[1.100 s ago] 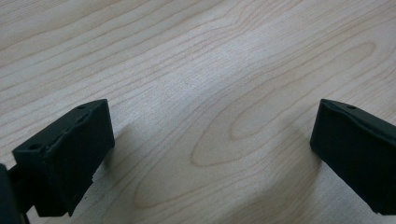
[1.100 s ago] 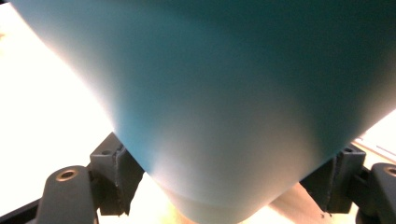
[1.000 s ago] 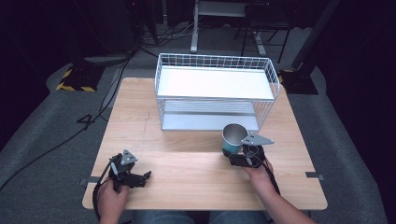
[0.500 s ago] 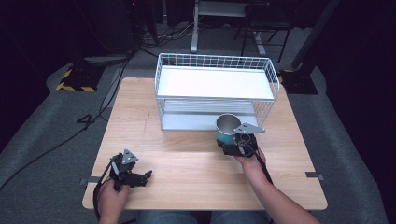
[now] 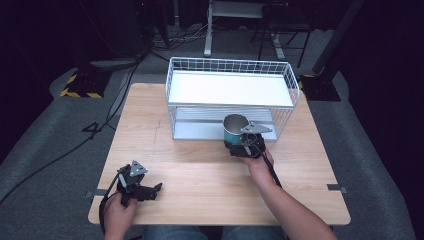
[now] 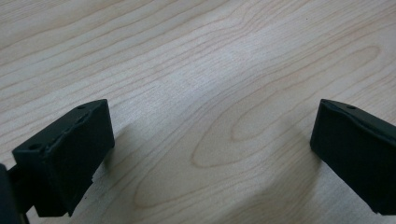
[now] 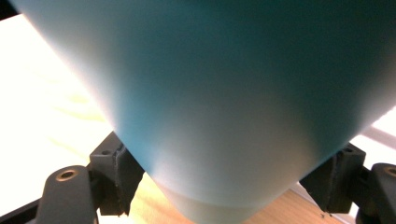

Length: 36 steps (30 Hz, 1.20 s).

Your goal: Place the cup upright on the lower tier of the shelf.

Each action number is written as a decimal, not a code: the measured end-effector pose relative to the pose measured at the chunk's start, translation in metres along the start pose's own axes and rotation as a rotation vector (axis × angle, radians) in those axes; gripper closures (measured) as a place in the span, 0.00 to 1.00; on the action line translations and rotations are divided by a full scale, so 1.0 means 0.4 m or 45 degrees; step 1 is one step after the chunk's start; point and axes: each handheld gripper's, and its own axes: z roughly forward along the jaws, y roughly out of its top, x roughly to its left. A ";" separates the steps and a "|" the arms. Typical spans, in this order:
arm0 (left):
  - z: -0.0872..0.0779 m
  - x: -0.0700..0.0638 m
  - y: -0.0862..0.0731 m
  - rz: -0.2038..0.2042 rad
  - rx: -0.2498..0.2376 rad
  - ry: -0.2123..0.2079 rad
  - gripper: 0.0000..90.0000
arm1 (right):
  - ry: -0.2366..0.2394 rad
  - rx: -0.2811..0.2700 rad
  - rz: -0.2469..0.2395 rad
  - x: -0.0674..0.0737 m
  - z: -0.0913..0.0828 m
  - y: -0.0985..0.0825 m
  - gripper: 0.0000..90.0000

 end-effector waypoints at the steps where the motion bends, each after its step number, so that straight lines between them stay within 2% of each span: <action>1: -0.002 -0.001 -0.001 -0.006 0.002 0.007 0.00 | -0.002 0.000 0.006 -0.001 0.005 0.003 0.27; 6: -0.005 -0.009 -0.007 -0.046 -0.005 0.031 0.00 | -0.019 -0.008 0.012 -0.011 0.030 0.018 0.27; 13: -0.009 -0.015 -0.011 -0.074 -0.005 0.064 0.00 | -0.055 -0.032 0.028 -0.026 0.075 0.043 0.27; 23: -0.011 -0.016 -0.013 -0.075 0.000 0.059 0.00 | -0.089 -0.055 0.048 -0.036 0.122 0.054 0.27; 33: -0.010 -0.014 -0.012 -0.067 -0.004 0.059 0.00 | -0.141 -0.094 0.038 -0.044 0.167 0.075 0.27; 36: -0.010 -0.014 -0.012 -0.066 -0.003 0.058 0.00 | -0.149 -0.090 0.062 -0.045 0.181 0.078 0.27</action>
